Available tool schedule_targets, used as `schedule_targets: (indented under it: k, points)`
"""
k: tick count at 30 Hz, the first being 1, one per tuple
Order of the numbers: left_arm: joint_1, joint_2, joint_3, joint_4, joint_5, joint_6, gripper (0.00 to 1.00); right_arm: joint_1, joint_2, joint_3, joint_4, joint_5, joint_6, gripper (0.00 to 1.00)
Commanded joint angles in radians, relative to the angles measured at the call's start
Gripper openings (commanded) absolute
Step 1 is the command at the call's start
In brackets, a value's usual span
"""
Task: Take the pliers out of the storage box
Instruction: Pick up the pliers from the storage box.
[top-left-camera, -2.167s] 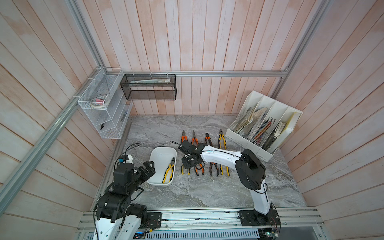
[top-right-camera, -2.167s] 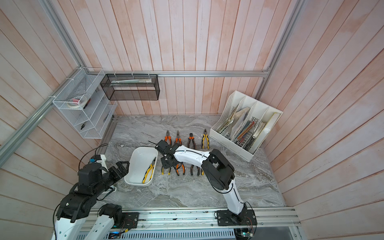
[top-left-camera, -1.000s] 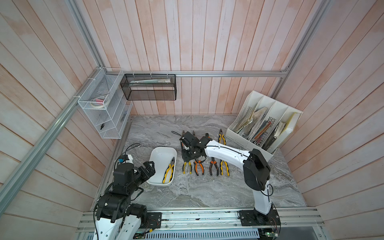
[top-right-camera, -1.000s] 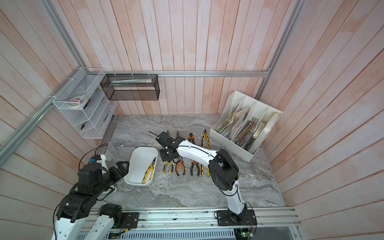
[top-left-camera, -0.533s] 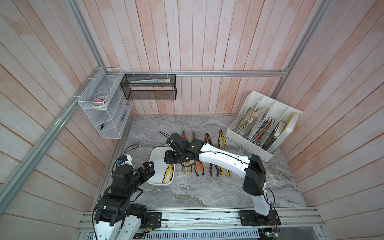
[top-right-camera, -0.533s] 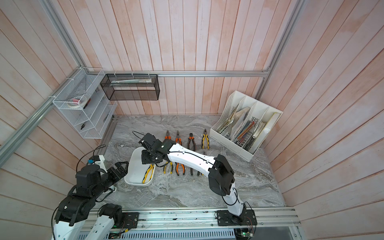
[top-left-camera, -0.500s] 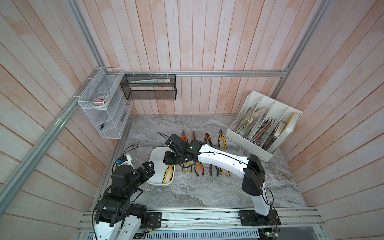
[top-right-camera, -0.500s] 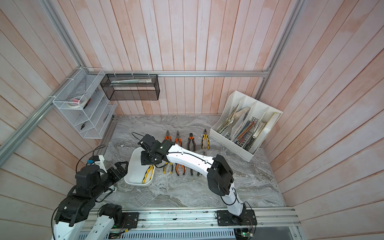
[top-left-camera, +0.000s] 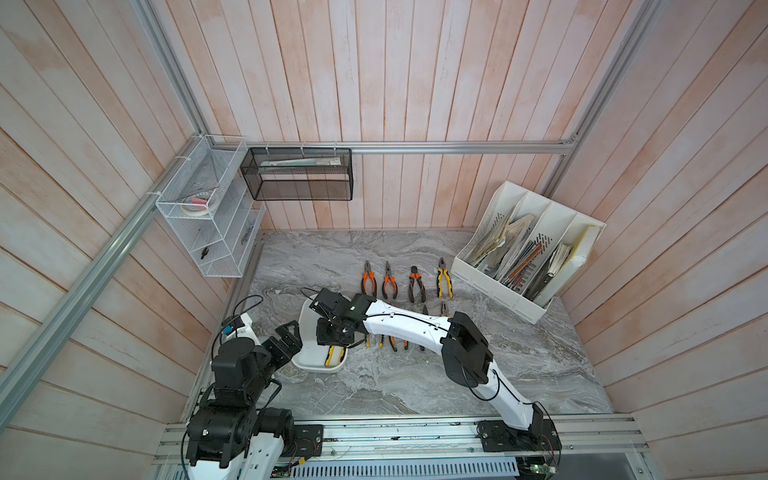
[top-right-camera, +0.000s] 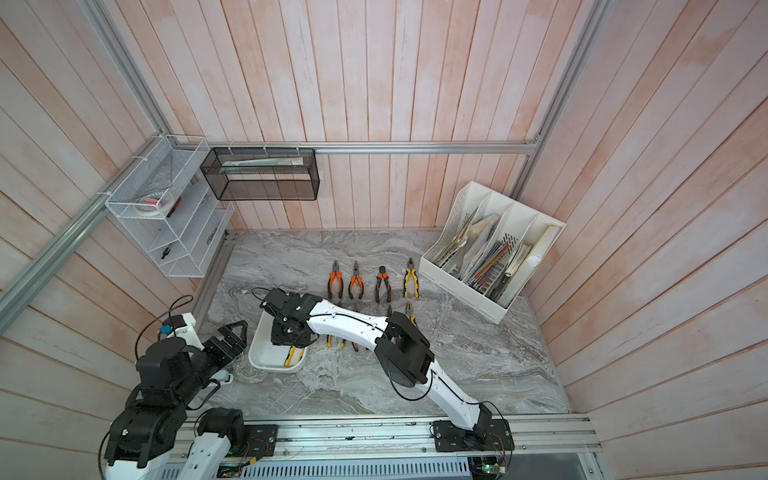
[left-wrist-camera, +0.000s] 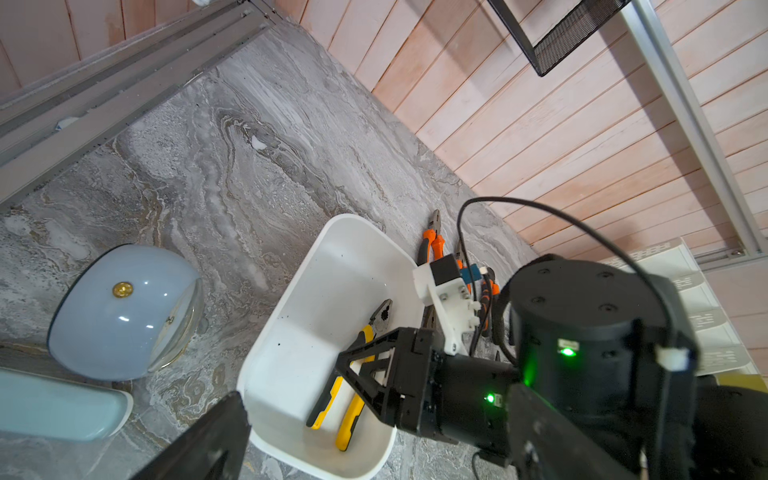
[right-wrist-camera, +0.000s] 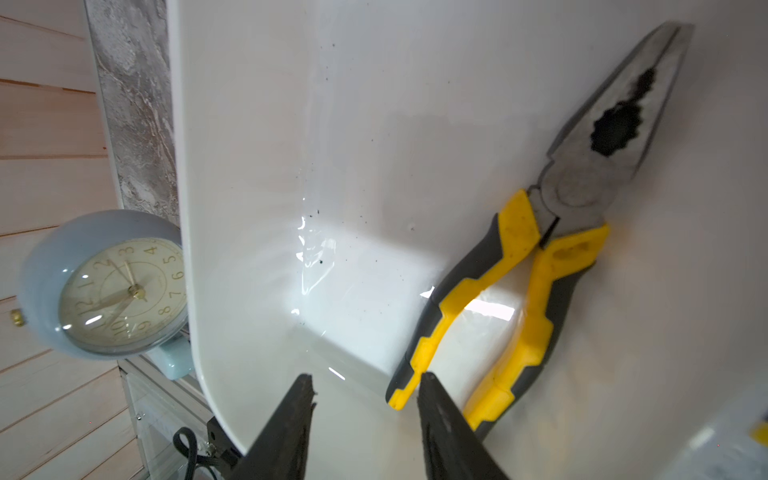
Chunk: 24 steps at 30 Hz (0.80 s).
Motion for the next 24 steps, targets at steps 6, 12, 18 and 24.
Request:
schedule_targets:
  k: [6, 12, 18, 24]
  points:
    - [0.026, -0.017, -0.017, 0.034, 0.038, 0.032, 1.0, 0.016, 0.047, 0.031, -0.098, 0.033, 0.077, 0.45]
    - [0.032, -0.026, -0.018, 0.04, 0.05, 0.036, 1.0, 0.015, 0.088, 0.075, -0.144, 0.055, 0.098, 0.51]
    - [0.035, -0.026, -0.02, 0.042, 0.066, 0.042, 1.0, 0.014, 0.194, 0.174, -0.195, 0.052, 0.118, 0.51]
    - [0.035, -0.033, -0.023, 0.045, 0.075, 0.045, 1.0, 0.014, 0.247, 0.196, -0.199, 0.047, 0.133, 0.49]
